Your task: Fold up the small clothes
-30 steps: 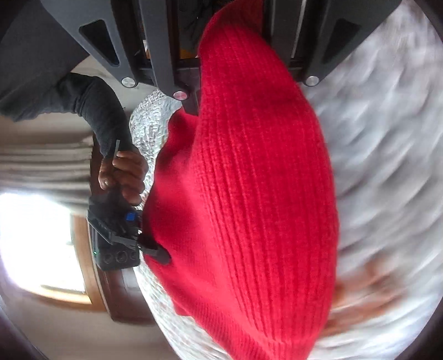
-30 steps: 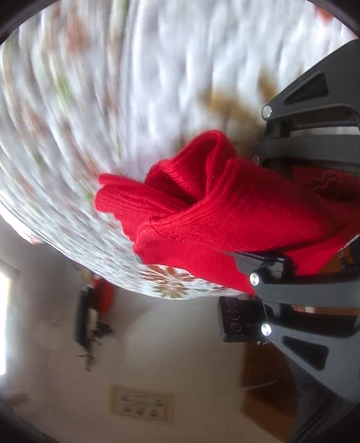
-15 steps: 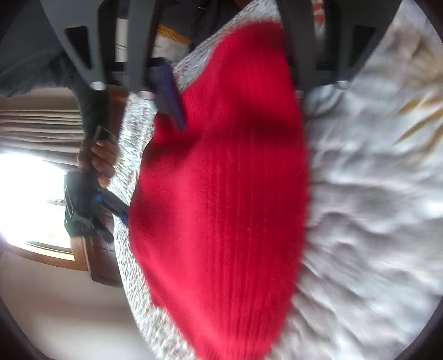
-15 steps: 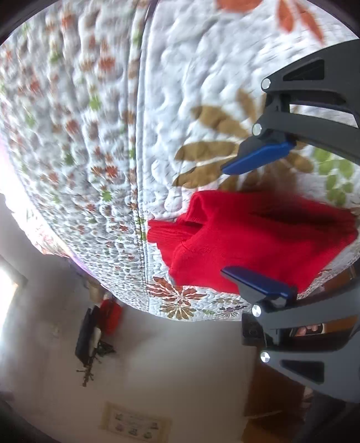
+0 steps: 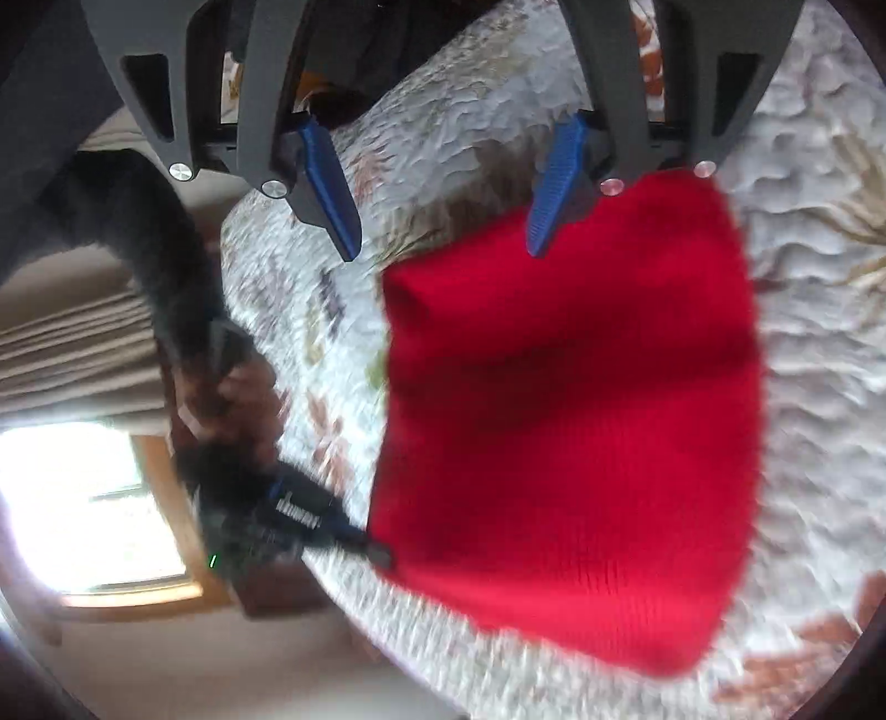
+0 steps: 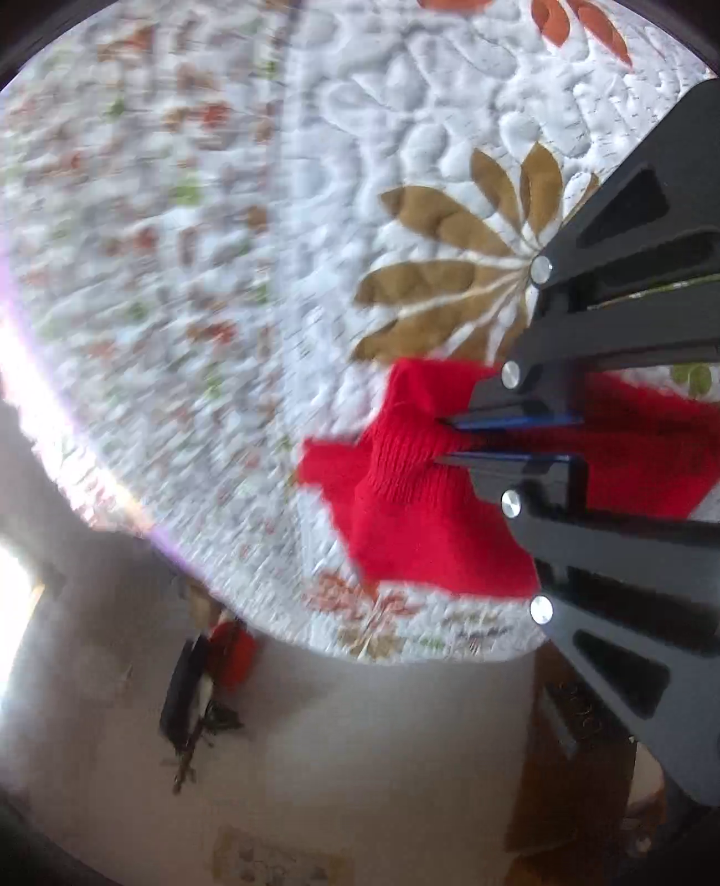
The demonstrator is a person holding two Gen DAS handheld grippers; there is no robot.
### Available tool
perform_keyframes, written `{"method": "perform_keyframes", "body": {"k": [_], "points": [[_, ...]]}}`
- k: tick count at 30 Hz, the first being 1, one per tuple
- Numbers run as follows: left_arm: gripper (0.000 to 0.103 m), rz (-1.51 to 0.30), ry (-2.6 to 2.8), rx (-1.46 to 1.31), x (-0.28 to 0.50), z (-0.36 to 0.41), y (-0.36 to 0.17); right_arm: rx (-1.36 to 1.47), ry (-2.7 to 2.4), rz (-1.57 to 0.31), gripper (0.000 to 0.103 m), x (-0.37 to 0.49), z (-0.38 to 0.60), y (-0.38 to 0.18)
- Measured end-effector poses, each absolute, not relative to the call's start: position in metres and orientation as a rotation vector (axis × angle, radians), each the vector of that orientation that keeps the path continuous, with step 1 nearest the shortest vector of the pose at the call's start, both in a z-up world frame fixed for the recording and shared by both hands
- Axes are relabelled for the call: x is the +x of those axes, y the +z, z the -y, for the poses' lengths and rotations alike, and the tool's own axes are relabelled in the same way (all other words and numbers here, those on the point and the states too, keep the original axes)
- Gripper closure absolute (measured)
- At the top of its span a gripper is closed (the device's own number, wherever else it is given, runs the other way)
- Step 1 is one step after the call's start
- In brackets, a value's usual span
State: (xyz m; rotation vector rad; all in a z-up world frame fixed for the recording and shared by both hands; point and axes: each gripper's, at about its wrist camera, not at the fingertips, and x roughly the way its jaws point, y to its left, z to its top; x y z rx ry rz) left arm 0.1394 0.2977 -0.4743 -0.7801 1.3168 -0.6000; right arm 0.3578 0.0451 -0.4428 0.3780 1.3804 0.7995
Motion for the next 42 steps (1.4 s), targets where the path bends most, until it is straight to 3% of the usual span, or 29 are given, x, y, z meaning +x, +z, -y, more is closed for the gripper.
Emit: {"method": "perform_keyframes", "body": {"k": [3,5,7,11,15,16,17,22,25,32,34,42], "points": [[0.046,-1.303,-0.634,-0.792,0.131,-0.306,-0.463,0.361,0.769,-1.414,0.091,0.356,-0.05,-0.459],[0.046,-1.246,-0.651,-0.804,0.134,-0.32,-0.439,0.37,0.751,-1.353,0.072,0.345,-0.045,-0.438],[0.045,-1.179,-0.639,-0.863,0.142,-0.346,-0.426,0.342,0.748,-1.288,0.07,0.327,-0.043,-0.411],[0.045,-1.103,-0.638,-0.971,0.167,-0.385,-0.433,0.35,0.896,-1.371,0.07,0.283,-0.071,-0.406],[0.046,-1.193,-0.646,-0.985,0.19,-0.39,-0.477,0.3,0.932,-1.48,0.079,0.266,-0.09,-0.444],[0.046,-1.211,-0.652,-0.983,0.192,-0.388,-0.484,0.271,0.907,-1.498,0.086,0.268,-0.088,-0.456],[0.046,-1.224,-0.66,-0.986,0.194,-0.387,-0.491,0.264,0.891,-1.51,0.103,0.269,-0.086,-0.464],[0.05,-1.224,-0.667,-1.003,0.193,-0.385,-0.495,0.304,0.82,-1.519,0.103,0.272,-0.062,-0.47],[0.049,-1.165,-0.677,-1.014,0.173,-0.397,-0.471,0.343,0.8,-1.493,0.094,0.258,-0.052,-0.447],[0.049,-1.23,-0.654,-1.006,0.127,-0.402,-0.479,0.337,0.797,-1.536,0.094,0.218,-0.066,-0.46],[0.049,-1.252,-0.646,-1.01,0.128,-0.399,-0.49,0.336,0.728,-1.549,0.103,0.222,-0.054,-0.479],[0.043,-1.263,-0.672,-1.007,0.109,-0.399,-0.486,0.436,0.709,-1.506,0.098,0.204,-0.035,-0.451]]}}
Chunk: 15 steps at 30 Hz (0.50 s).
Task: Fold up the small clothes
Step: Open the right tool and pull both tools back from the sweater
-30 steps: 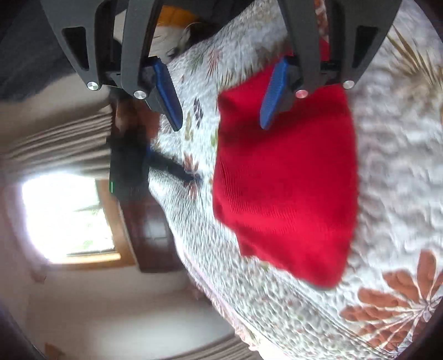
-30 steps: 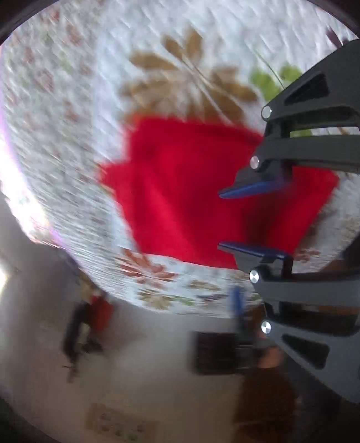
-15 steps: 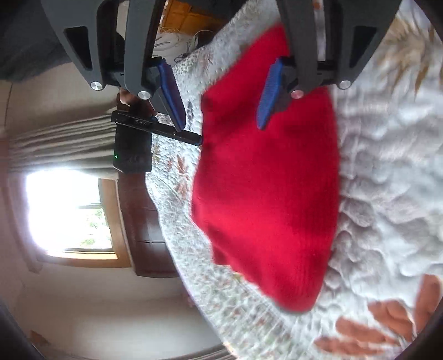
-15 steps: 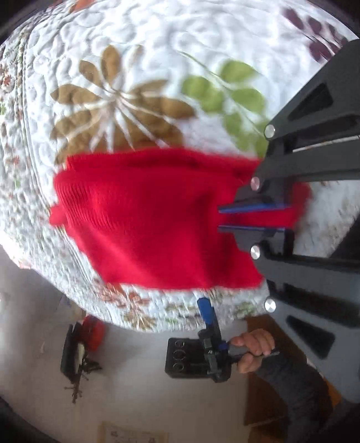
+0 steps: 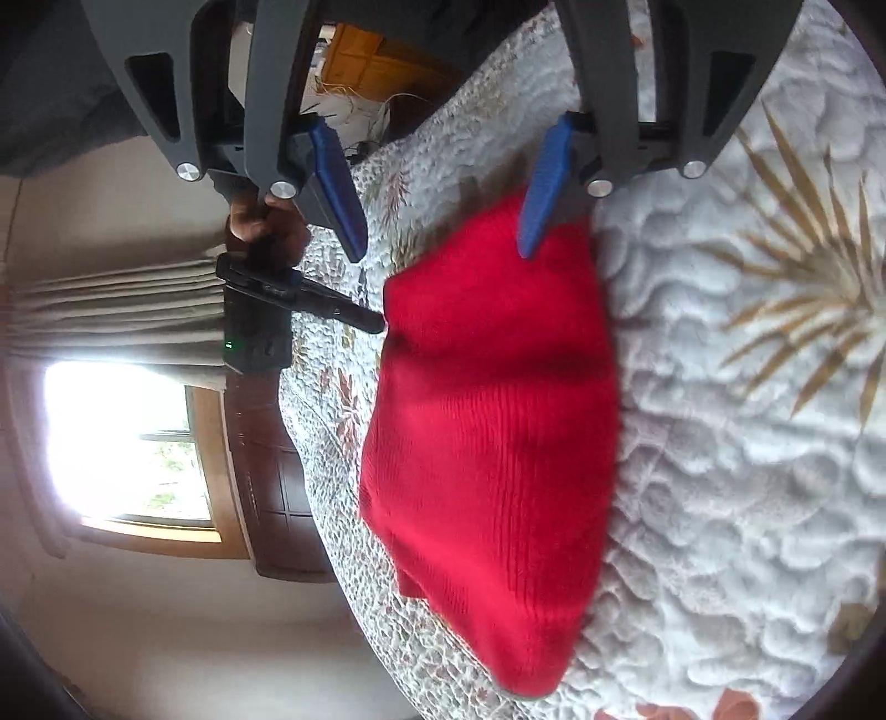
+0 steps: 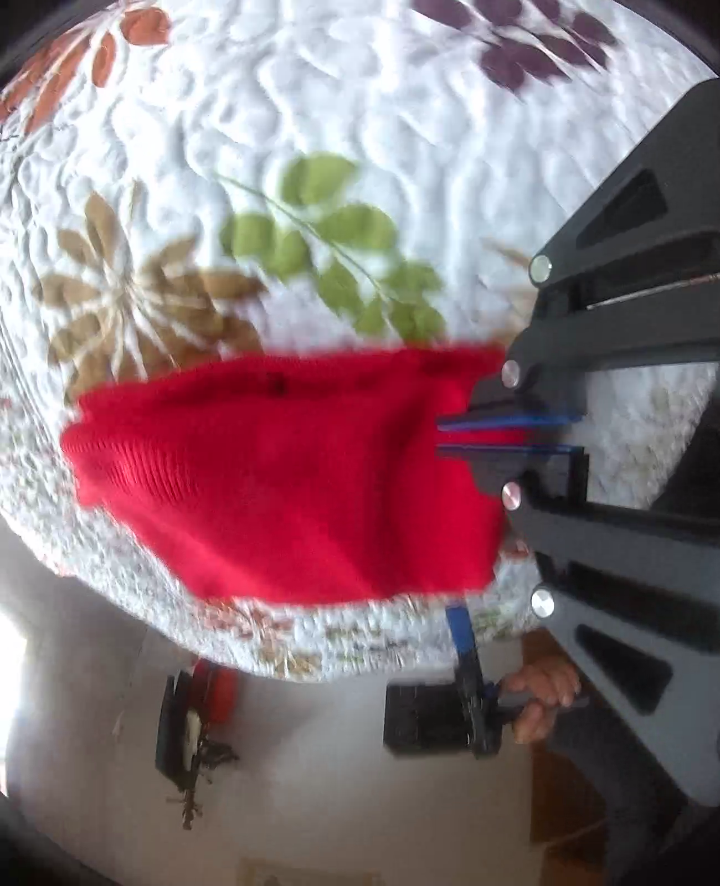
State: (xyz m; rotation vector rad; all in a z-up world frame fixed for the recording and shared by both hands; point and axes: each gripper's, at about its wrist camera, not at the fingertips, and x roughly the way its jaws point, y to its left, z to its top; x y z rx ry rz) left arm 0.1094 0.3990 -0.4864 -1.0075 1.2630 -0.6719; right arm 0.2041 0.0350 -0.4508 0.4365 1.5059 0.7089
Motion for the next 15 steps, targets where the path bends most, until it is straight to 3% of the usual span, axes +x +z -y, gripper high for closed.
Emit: {"method": "perform_keyframes", "body": {"k": [3,4,7,9,11,14,15], "points": [[0.034,-1.307,-0.622,-1.033,0.105,-0.398,-0.501,0.378,0.682,-1.555,0.097,0.192,-0.05,-0.468],[0.032,-1.331,-0.603,-1.036,0.101,-0.396,-0.507,0.375,0.651,-1.563,0.103,0.192,-0.05,-0.473],[0.031,-1.417,-0.55,-0.976,0.098,-0.385,-0.504,0.392,0.539,-1.547,0.102,0.194,-0.036,-0.465],[0.024,-1.45,-0.513,-0.905,0.089,-0.381,-0.486,0.333,0.482,-1.514,0.082,0.188,-0.033,-0.443],[0.011,-1.463,-0.456,-0.832,0.08,-0.379,-0.463,0.246,0.421,-1.472,0.051,0.173,-0.029,-0.41],[0.004,-1.439,-0.36,-0.691,0.059,-0.378,-0.404,0.098,0.353,-1.382,0.023,0.138,-0.047,-0.337],[0.004,-1.422,-0.324,-0.629,0.051,-0.376,-0.374,0.079,0.342,-1.367,0.019,0.132,-0.052,-0.323]]}}
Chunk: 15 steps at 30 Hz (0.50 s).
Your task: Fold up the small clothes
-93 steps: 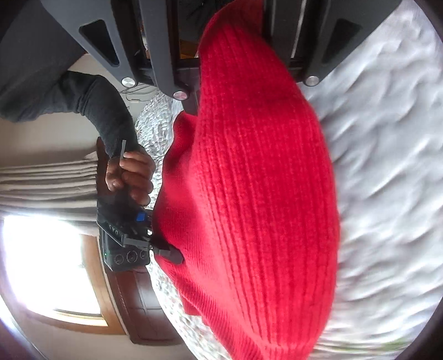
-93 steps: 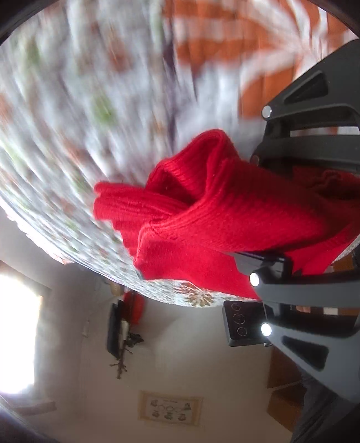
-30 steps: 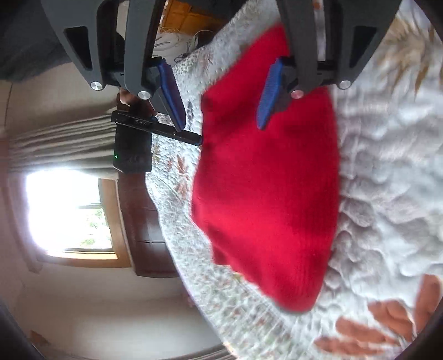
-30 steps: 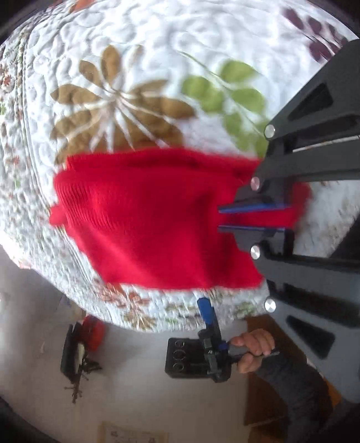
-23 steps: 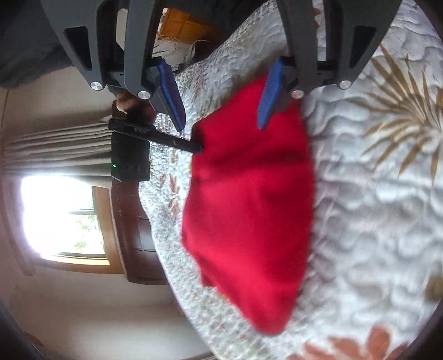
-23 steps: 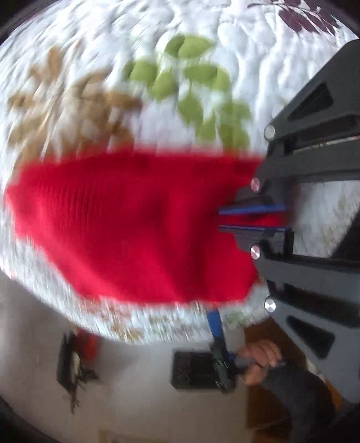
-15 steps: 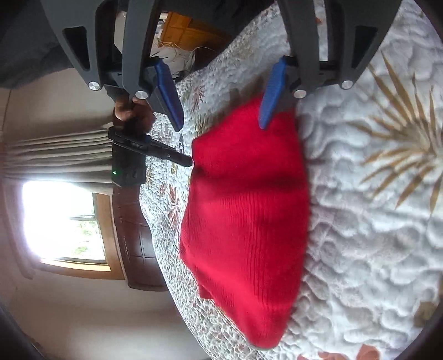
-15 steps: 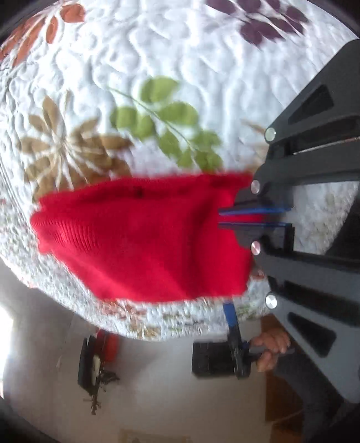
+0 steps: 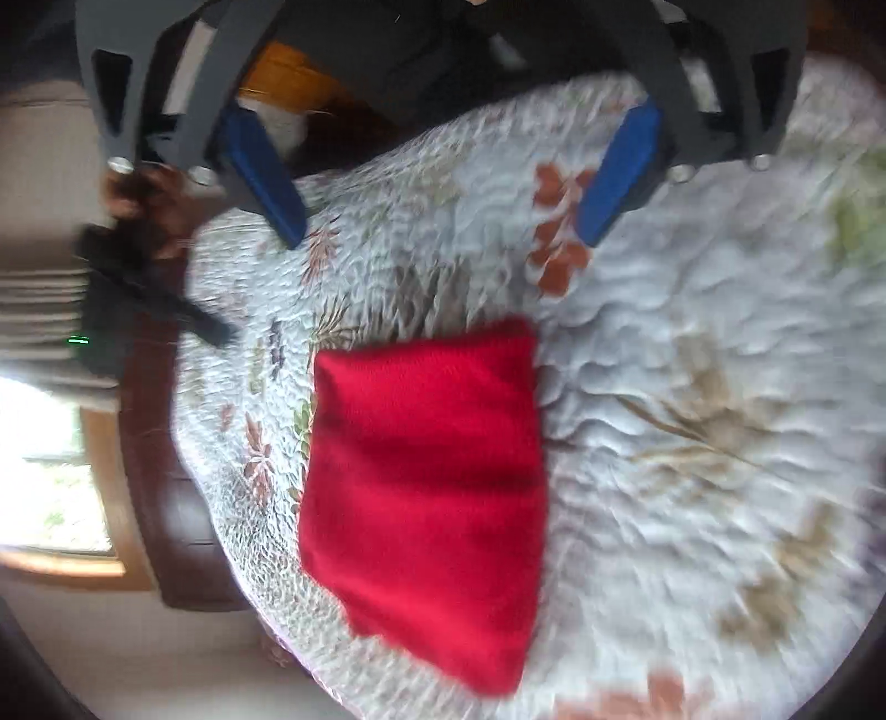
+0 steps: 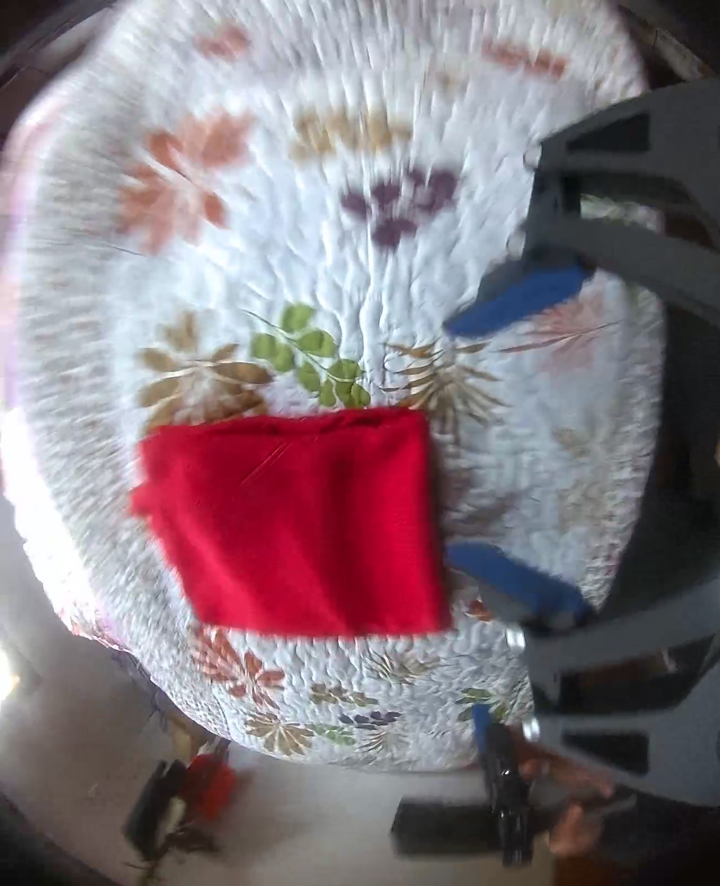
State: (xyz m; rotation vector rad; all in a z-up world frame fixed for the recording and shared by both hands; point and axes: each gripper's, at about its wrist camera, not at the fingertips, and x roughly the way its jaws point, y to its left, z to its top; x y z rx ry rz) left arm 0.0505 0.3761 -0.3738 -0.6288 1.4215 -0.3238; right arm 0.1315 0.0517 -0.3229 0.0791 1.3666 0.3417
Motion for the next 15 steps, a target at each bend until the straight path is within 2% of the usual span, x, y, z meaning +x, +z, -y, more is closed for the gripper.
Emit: {"method": "perform_keyframes", "body": {"k": [1,6,9,15], "points": [[0.004,-1.401,-0.307,-0.598,0.045,-0.374,-0.354,0.06,0.321,-1.342,0.013,0.117,-0.058,-0.298],[0.004,-1.225,-0.174,-0.441,0.016,-0.367,-0.219,0.014,0.303,-1.246,0.01,0.07,-0.079,-0.205],[0.004,-1.199,-0.137,-0.428,0.006,-0.357,-0.174,-0.03,0.328,-1.153,0.007,0.044,-0.082,-0.147],[0.004,-1.117,-0.047,-0.38,-0.025,-0.324,-0.101,-0.091,0.337,-1.074,0.005,0.019,-0.071,-0.084]]}}
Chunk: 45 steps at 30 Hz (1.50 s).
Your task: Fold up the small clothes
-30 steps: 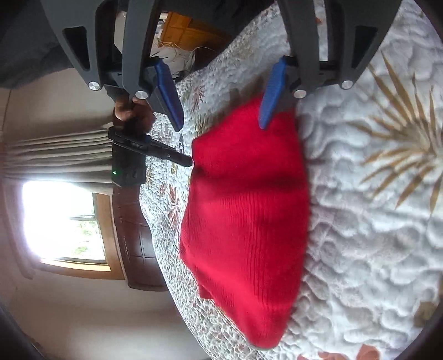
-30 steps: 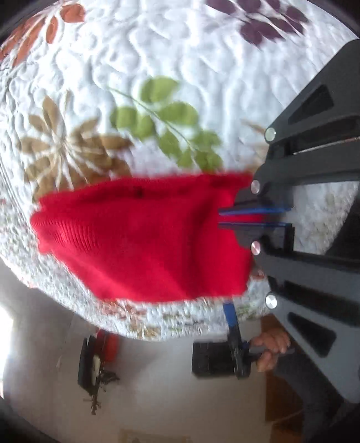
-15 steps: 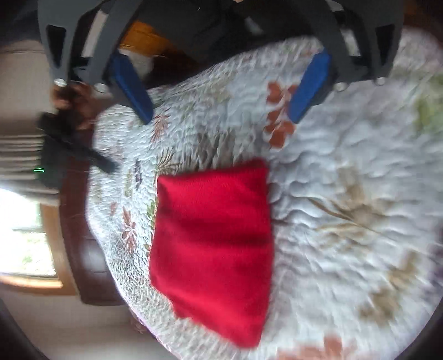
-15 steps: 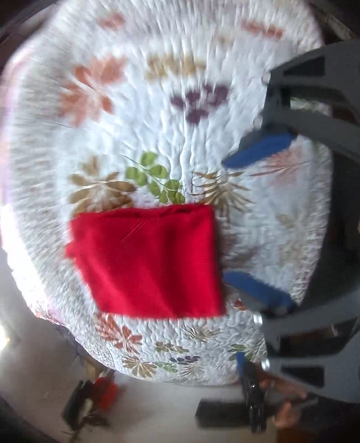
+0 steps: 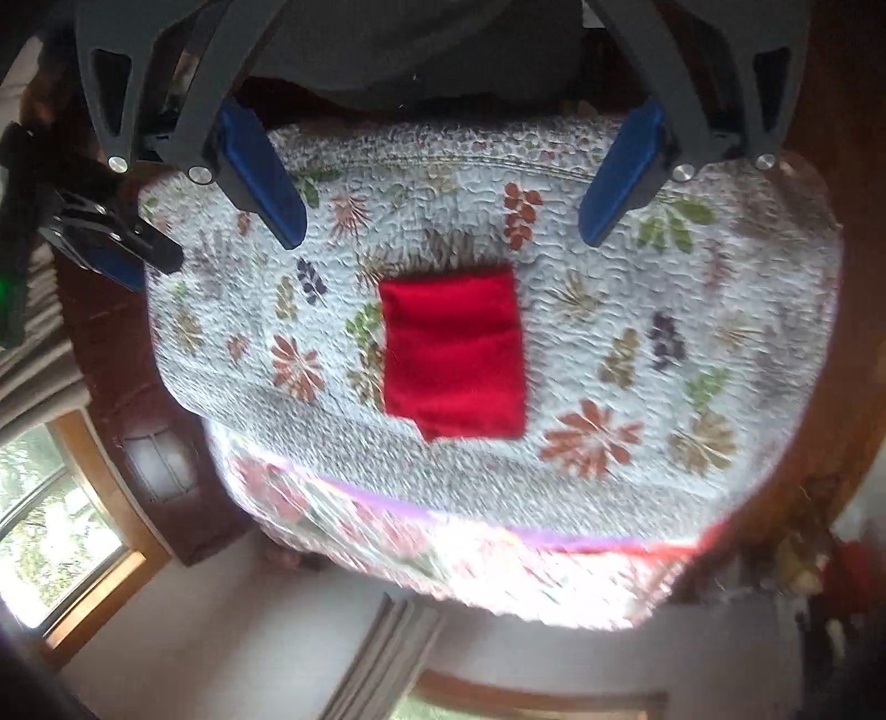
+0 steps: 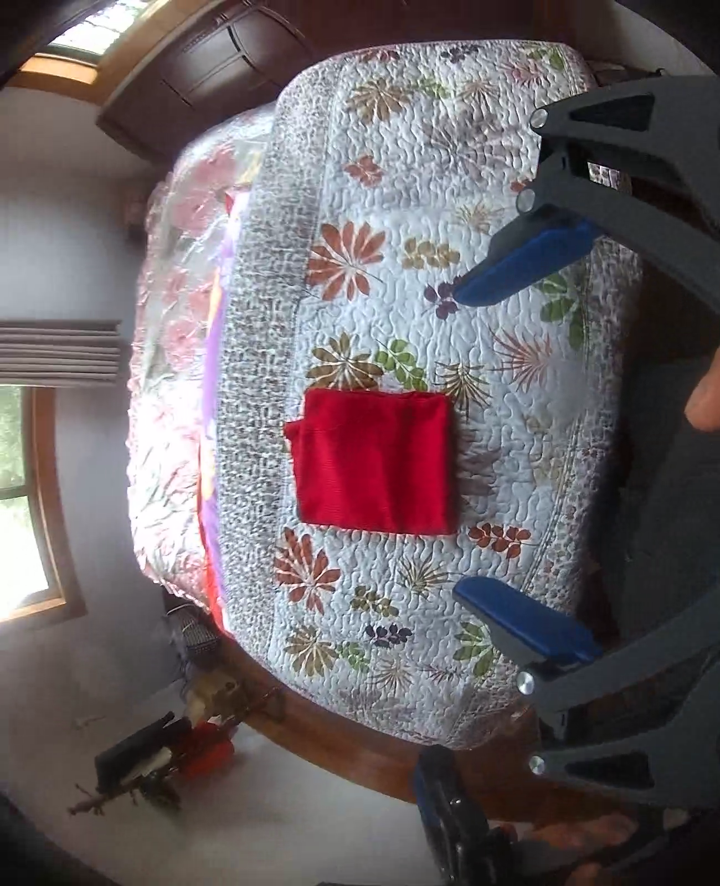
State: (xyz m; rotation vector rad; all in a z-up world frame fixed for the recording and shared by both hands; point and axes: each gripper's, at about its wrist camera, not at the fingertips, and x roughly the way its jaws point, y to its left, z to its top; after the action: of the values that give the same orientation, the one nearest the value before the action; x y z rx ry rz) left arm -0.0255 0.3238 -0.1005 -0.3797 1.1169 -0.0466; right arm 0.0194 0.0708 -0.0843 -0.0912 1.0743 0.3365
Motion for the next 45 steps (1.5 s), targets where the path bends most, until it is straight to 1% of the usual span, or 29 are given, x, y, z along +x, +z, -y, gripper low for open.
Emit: {"method": "perform_keyframes", "body": {"k": [6,12,27,45], "points": [[0.004,-1.118,-0.059,-0.385,-0.037,-0.294,-0.083,-0.115,0.311,-1.038,0.005,0.008,-0.06,-0.059],[0.004,-1.127,-0.06,-0.388,-0.043,-0.28,-0.084,-0.133,0.307,-1.036,0.004,0.004,-0.056,-0.056],[0.004,-1.124,-0.053,-0.361,-0.051,-0.281,-0.082,-0.161,0.284,-1.048,0.003,-0.007,-0.065,-0.061],[0.004,-1.132,-0.059,-0.368,-0.048,-0.292,-0.087,-0.155,0.289,-1.051,0.003,-0.001,-0.078,-0.061]]}}
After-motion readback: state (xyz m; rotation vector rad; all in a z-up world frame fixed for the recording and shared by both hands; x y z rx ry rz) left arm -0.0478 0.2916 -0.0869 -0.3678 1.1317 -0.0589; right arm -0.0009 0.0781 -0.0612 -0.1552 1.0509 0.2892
